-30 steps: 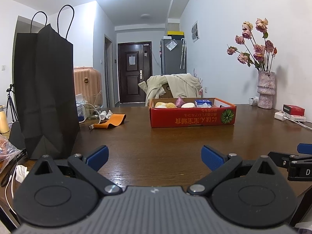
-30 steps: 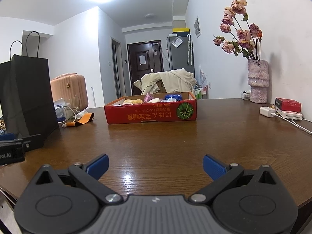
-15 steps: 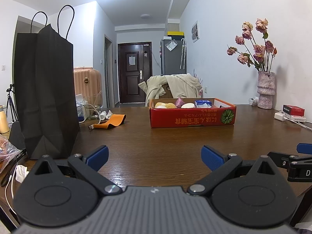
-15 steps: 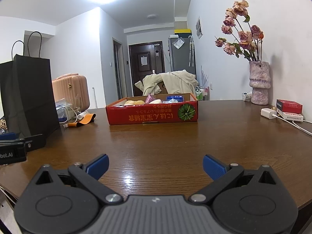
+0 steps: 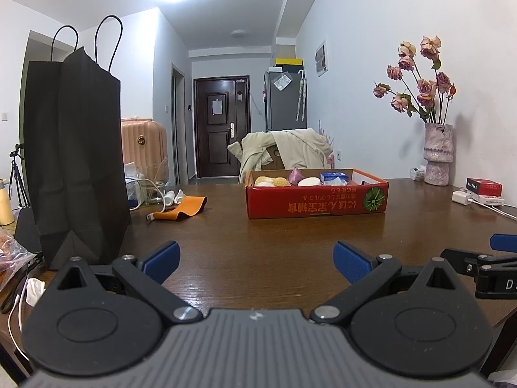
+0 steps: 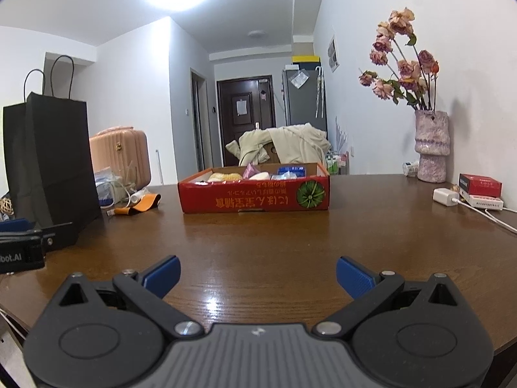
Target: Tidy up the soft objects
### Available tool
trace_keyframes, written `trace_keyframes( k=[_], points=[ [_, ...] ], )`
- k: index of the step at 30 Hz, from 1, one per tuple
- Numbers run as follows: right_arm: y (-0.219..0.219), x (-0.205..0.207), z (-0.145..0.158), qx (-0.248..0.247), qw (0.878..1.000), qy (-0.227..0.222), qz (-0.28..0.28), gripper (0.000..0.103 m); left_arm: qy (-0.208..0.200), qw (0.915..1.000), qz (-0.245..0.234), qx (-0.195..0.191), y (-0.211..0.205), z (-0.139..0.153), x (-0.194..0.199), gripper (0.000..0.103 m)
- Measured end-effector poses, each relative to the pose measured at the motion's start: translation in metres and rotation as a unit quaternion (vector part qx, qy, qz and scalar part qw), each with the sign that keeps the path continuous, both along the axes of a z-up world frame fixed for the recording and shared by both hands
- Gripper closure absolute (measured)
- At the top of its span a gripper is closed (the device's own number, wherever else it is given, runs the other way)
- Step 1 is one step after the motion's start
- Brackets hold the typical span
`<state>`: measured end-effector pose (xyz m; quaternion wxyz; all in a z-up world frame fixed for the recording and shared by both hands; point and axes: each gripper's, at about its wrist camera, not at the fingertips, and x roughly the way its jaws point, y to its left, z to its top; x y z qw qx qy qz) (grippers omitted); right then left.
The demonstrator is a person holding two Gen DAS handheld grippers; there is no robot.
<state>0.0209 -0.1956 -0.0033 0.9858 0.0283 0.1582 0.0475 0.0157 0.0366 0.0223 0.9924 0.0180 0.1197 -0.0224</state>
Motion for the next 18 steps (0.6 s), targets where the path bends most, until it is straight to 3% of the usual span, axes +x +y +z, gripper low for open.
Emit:
trace_keyframes(
  k=[18],
  points=[
    [0.0037, 0.0005, 0.0, 0.0, 1.0, -0.001, 0.002, 0.0, 0.0, 1.0, 0.002, -0.002, 0.0003, 0.0002, 0.0002, 0.0]
  ],
)
